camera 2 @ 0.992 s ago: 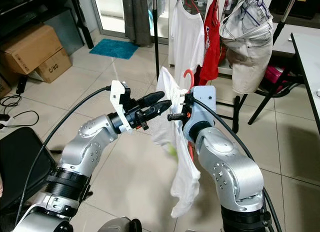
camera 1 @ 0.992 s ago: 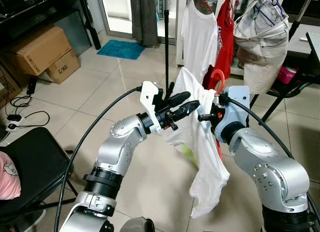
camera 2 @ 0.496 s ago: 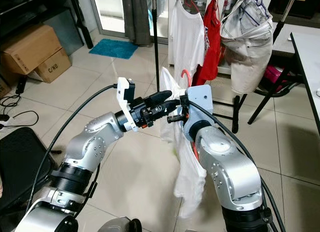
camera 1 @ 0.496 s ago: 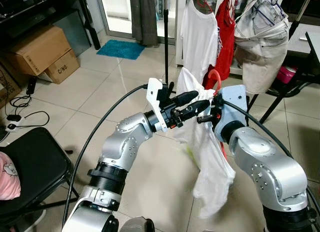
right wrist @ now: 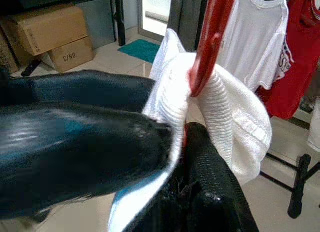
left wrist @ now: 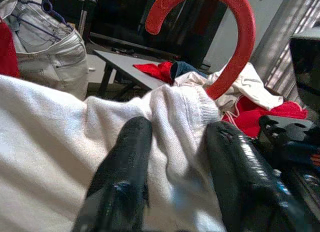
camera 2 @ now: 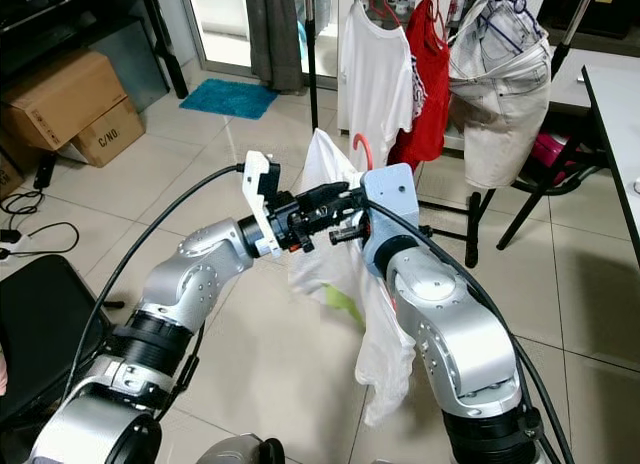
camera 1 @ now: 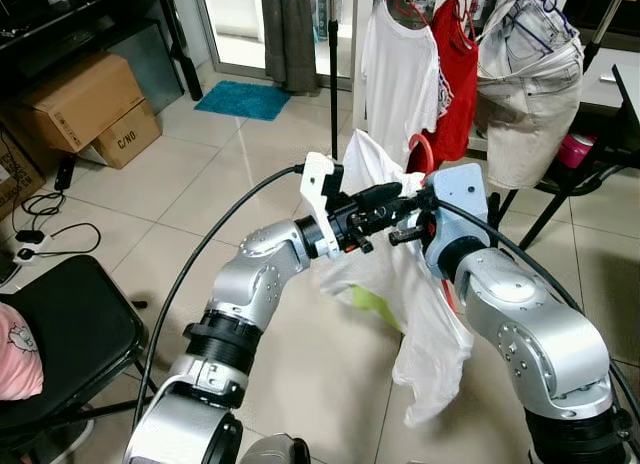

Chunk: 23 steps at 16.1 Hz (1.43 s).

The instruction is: Hang hanger

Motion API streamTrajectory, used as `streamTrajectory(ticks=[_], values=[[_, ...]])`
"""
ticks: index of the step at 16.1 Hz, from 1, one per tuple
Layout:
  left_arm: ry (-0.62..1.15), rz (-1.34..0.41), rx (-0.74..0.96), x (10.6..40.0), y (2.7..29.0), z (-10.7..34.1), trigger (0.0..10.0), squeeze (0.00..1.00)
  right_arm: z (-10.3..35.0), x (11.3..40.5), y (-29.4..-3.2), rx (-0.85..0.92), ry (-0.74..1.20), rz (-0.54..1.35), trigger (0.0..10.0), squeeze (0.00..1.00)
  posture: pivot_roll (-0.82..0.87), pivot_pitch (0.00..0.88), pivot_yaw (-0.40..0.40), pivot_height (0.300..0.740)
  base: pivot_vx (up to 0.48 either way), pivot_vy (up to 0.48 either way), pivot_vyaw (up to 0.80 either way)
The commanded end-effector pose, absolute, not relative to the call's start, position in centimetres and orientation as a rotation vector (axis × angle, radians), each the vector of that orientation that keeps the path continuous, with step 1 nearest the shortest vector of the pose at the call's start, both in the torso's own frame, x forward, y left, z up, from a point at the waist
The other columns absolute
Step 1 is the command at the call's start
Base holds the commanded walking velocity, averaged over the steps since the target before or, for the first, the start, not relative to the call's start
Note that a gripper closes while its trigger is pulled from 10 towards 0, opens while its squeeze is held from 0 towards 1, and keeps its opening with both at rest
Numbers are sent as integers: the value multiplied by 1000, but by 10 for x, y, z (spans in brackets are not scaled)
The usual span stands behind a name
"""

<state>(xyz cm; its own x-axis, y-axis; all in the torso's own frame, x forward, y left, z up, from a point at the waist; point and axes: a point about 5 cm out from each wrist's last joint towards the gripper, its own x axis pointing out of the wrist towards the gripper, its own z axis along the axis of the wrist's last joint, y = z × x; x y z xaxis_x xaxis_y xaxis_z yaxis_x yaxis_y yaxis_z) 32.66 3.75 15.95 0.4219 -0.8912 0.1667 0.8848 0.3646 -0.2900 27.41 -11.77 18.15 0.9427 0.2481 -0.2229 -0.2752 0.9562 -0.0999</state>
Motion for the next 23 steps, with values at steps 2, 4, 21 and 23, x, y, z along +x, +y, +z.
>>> streamTrajectory(ticks=[2,4,21,23], values=[[13,-1154,-331,329,36,162,0,0,191,273,-112,-136,154,298,10000,0,-57,8,112,740,0,0,0],[15,-1160,-325,329,36,161,0,0,191,273,-112,-138,154,296,10000,0,-57,9,112,740,0,0,0],[-2,-1003,-409,335,54,160,0,0,180,268,-117,-157,215,284,10000,0,-55,32,96,740,0,0,0],[-7,-907,-430,339,62,161,0,0,170,262,-121,-160,262,279,10000,0,-56,35,92,740,0,0,0]])
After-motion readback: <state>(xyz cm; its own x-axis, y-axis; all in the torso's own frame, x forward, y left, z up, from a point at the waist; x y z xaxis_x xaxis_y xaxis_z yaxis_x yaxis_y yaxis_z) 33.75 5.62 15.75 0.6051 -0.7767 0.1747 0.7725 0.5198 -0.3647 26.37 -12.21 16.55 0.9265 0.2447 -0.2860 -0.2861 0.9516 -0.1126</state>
